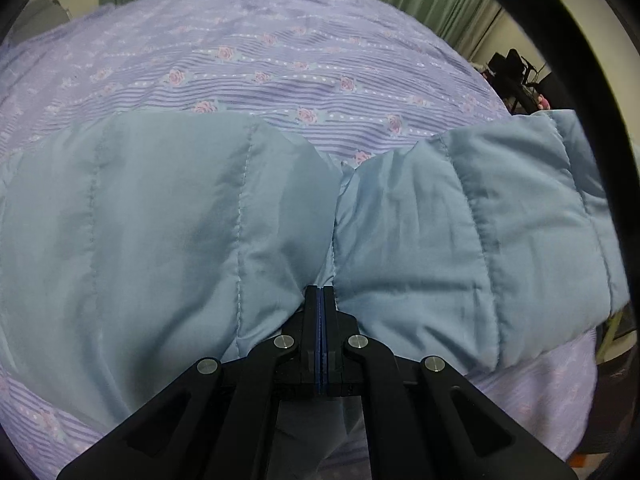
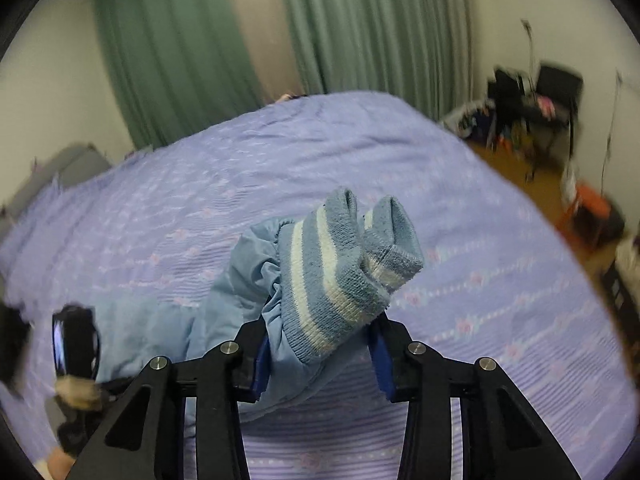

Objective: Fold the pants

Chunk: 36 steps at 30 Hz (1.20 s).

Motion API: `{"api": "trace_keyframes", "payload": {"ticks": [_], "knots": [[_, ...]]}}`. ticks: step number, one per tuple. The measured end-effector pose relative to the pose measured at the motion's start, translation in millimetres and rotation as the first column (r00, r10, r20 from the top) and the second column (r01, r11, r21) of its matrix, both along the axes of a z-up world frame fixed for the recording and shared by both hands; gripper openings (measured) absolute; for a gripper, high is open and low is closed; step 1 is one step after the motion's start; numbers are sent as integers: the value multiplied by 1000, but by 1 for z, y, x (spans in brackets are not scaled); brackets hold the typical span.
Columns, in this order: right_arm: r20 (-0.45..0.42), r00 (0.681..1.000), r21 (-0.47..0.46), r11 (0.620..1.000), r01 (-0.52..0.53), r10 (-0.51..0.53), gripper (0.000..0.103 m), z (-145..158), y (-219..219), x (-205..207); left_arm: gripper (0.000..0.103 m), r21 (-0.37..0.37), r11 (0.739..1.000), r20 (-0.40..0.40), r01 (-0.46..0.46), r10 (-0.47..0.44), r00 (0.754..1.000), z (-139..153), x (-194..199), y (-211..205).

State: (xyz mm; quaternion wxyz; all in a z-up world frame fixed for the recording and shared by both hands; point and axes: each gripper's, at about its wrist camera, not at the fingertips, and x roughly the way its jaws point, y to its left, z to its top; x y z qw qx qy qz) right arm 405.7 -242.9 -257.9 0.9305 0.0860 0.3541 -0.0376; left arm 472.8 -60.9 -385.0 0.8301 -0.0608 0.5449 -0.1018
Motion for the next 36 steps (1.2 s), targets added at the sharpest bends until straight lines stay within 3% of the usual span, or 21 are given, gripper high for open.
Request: {"api": "trace_keyframes", "payload": {"ticks": [2,3,5,6,9,14,17,26,36], "knots": [[22,1000,-81,997,-18,20,41,16,19,-2,5,-32,999,4,-18,18,1000,26,2,8],[27,999,-103,994,-25,28,41,22,26,-3,13,-38,999,45,-23,25,999,48,0,14],[42,998,-124,991,-47,52,41,35,40,0,61,-1,1000,109,-26,26,994,81,-4,22],[44,997,-132,990,-50,56,41,40,47,1,65,17,1000,135,-24,21,991,95,-6,25],[52,996,-136,989,-65,73,41,54,68,0,69,61,998,176,-8,-3,984,134,-14,44],[46,993,-133,986,-98,105,39,71,110,3,75,136,988,218,-75,45,975,164,-29,88],[46,990,-141,982,-122,130,37,75,144,8,78,140,985,244,-99,63,968,171,-38,120],[-4,968,-222,944,-245,250,35,50,264,32,78,105,986,251,-128,99,963,144,-48,210],[-76,925,-229,896,-380,373,35,-2,340,39,78,106,976,230,-190,162,960,109,-67,279]]}}
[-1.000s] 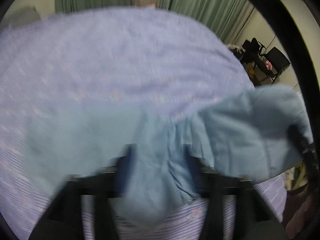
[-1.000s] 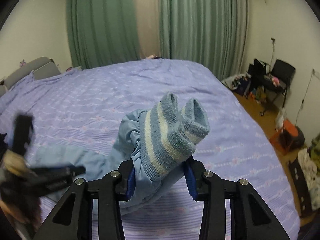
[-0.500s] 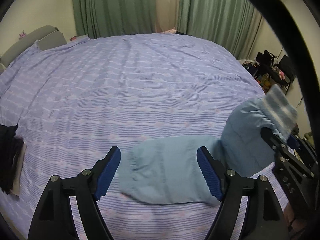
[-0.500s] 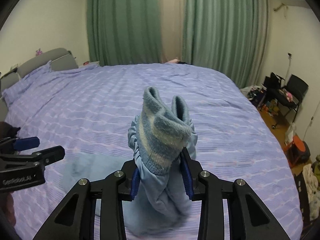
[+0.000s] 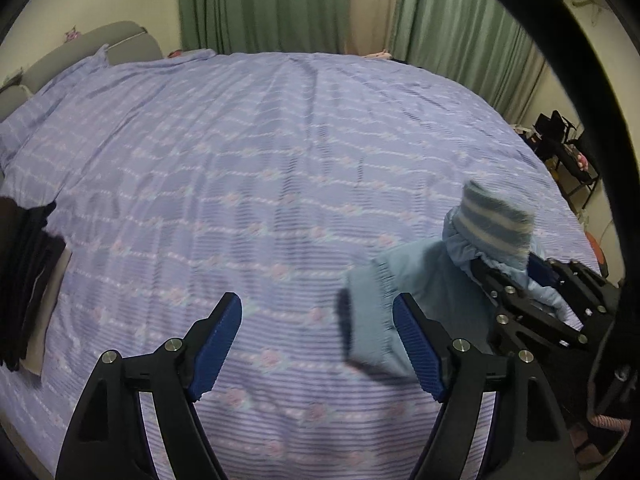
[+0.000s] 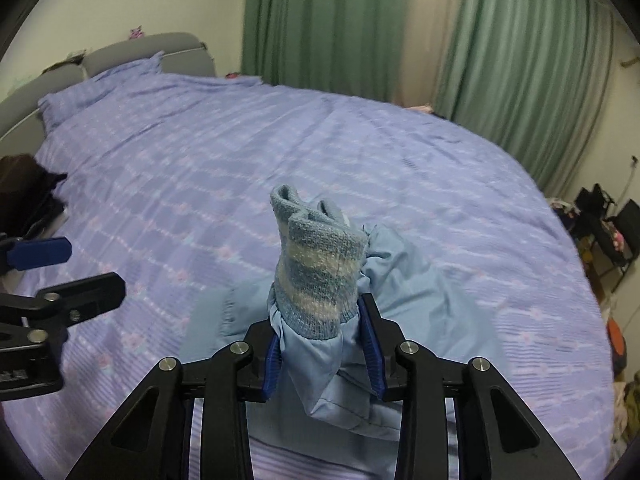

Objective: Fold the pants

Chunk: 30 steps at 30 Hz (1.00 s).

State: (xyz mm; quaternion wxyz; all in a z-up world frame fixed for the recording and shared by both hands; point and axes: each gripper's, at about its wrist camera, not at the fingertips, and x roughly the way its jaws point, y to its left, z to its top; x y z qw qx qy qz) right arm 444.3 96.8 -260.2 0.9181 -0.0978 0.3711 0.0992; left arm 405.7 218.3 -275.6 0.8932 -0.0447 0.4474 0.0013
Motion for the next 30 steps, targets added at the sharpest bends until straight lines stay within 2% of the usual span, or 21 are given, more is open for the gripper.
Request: {"api": "trace_keyframes", "payload": {"ticks": [5,8,9,12,15,17,19,22,26,28,30], "knots": [[-41,998,-8,998,-56,55,38,-27,21,3,78,-39,999,7,-29,29,1000,-8,-8,16],[-52,994,7,995,-100,100,53,-35,25,-1,77,-72,997,13,-32,33,999,-9,-7,21],[-63,990,36,992,-125,127,61,-36,23,-3,77,-78,997,17,-27,29,999,-9,-6,22],[-96,978,110,979,-173,183,66,-41,21,-5,77,-81,997,36,2,1,999,-3,-3,16],[-112,969,140,969,-205,222,66,-47,20,-6,75,-129,990,49,60,-54,997,1,3,7],[-131,960,177,959,-223,248,66,-49,16,-4,65,-191,975,64,112,-101,993,2,8,2],[-142,951,210,947,-242,274,66,-50,10,-4,58,-267,947,70,177,-165,984,1,17,-5],[-153,944,238,938,-252,293,66,-52,3,-2,38,-345,911,50,225,-221,974,-8,31,-14],[-157,942,261,932,-252,298,66,-54,-1,0,37,-418,870,-8,261,-291,957,-25,50,-30],[-154,941,264,930,-256,302,66,-54,-2,0,37,-389,887,-55,250,-293,955,-33,56,-35],[-153,940,272,927,-257,305,66,-55,-3,1,37,-387,889,-85,245,-299,950,-41,59,-38]]}}
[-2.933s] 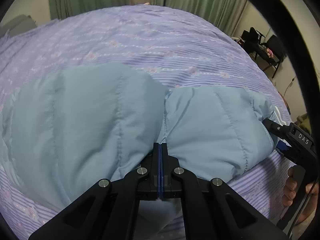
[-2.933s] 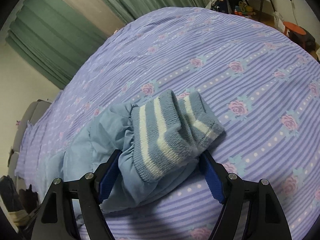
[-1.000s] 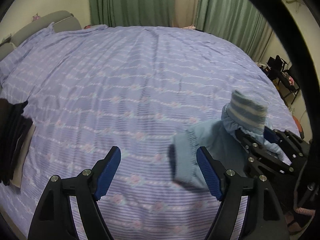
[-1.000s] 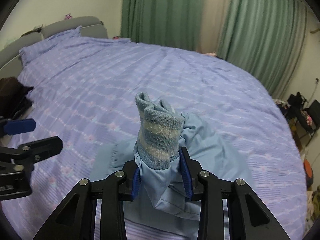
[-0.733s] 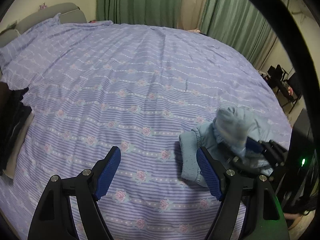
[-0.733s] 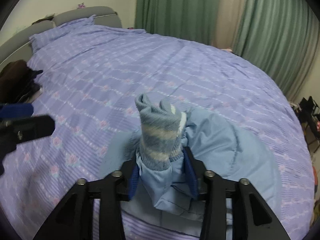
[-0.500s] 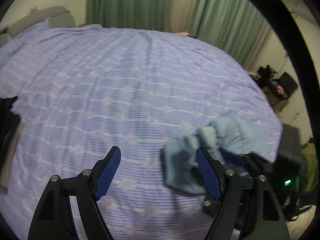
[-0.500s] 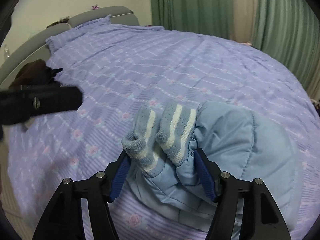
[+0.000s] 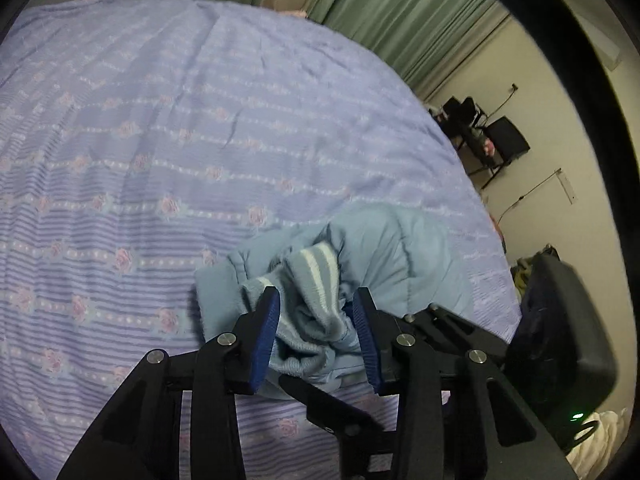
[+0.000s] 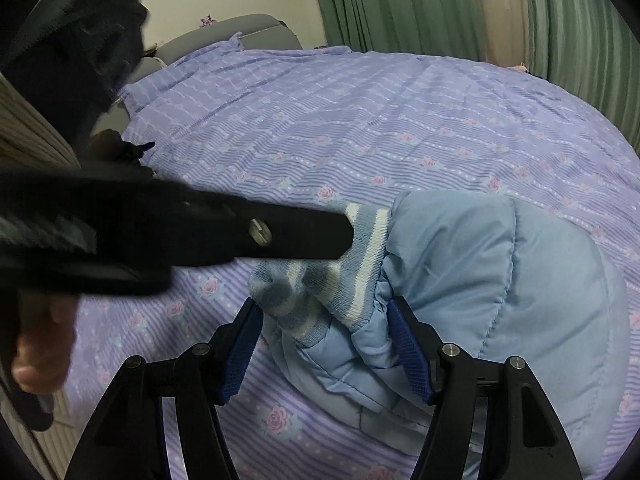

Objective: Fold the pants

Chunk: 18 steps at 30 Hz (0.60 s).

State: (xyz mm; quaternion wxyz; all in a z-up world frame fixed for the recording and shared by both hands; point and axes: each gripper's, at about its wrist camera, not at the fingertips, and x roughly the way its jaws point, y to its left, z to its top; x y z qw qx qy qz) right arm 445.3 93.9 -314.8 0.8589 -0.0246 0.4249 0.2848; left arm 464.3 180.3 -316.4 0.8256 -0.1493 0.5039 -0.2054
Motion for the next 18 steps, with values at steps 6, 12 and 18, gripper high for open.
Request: {"api": "trace_keyframes", "payload": {"ticks": [6,12,18], "knots": [[22,999,-37,999,-27,27,66,-1,0,-4,34,-36,999,-114,10,-14,993,-28,16,-3],[37,996,-122,990,-74,79,66,20,-22,-33,16,-79,997,-116,-21,12,993,-25,13,6],[167,949,-109,952,287,-268,72,64,-110,-44,13,-37,997,-19,-63,63,998,9,-1,4]]}}
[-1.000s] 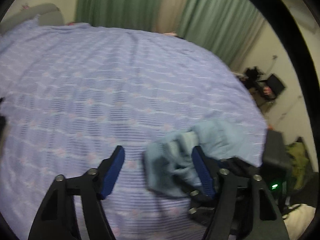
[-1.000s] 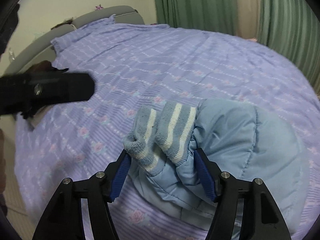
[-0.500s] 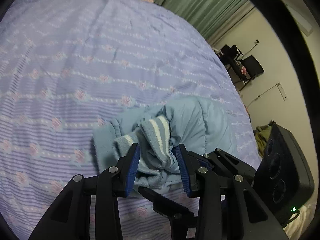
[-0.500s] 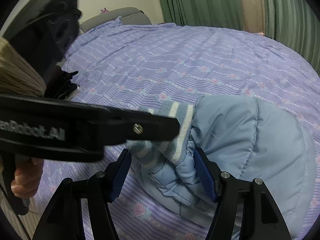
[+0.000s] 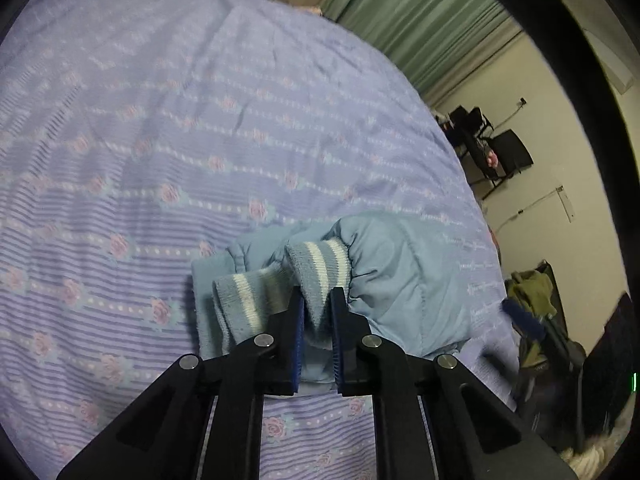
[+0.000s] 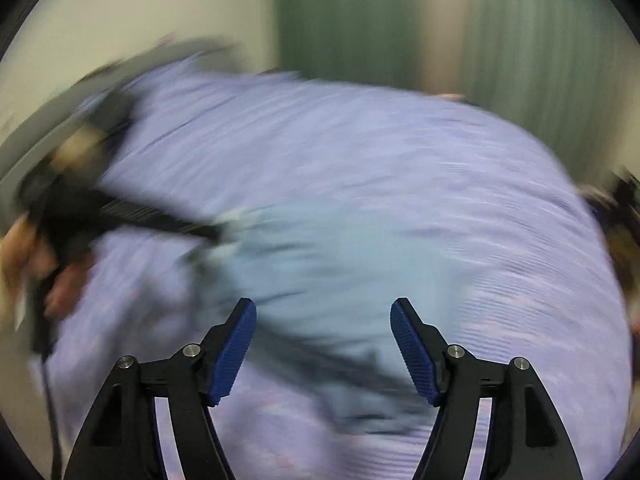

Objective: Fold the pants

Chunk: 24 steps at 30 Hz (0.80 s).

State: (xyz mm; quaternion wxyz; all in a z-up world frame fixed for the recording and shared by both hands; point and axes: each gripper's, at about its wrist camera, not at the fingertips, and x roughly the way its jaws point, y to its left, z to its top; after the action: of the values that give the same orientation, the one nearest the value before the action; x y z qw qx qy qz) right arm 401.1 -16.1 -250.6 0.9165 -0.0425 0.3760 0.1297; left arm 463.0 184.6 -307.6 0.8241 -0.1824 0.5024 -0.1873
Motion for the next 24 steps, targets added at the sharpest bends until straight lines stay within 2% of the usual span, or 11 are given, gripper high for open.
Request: {"api": "trace_keyframes", "payload": {"ticks": [3,6,8,12,15,16,17,18,20,22,24], "knots": [[-45,977,100,972,214,-211,73,-7,-49,17,13,15,999,22,-40,40,999,10,-11,6],[-154,946,214,925,315,-286,73,-33,-78,36,12,91,994,24,-61,59,998,6,-21,9],[-206,942,229,922,311,-266,73,-51,-76,44,12,123,990,3,-76,76,997,-5,-21,12],[-247,956,267,937,226,-160,72,-71,-55,47,11,118,983,-51,-140,147,988,-28,-18,32],[-262,954,261,941,215,-145,72,-76,-43,39,13,88,981,-76,-172,178,981,-33,-21,40],[-260,955,248,945,211,-145,72,-78,-41,40,20,99,978,-76,-182,190,979,-32,-23,40],[-263,954,247,946,211,-144,72,-78,-41,40,32,124,972,-71,-199,209,975,-28,-26,40],[-271,951,252,943,218,-147,72,-79,-40,43,38,149,966,-61,-214,225,973,-24,-31,39],[-281,947,259,938,229,-153,72,-81,-41,44,58,178,951,-22,-253,261,965,-12,-43,36],[-281,947,252,940,229,-155,72,-83,-39,43,69,166,944,-3,-285,290,957,-4,-54,29],[-281,947,251,940,232,-159,73,-84,-38,45,71,121,944,-16,-307,311,950,-6,-64,20]]}}
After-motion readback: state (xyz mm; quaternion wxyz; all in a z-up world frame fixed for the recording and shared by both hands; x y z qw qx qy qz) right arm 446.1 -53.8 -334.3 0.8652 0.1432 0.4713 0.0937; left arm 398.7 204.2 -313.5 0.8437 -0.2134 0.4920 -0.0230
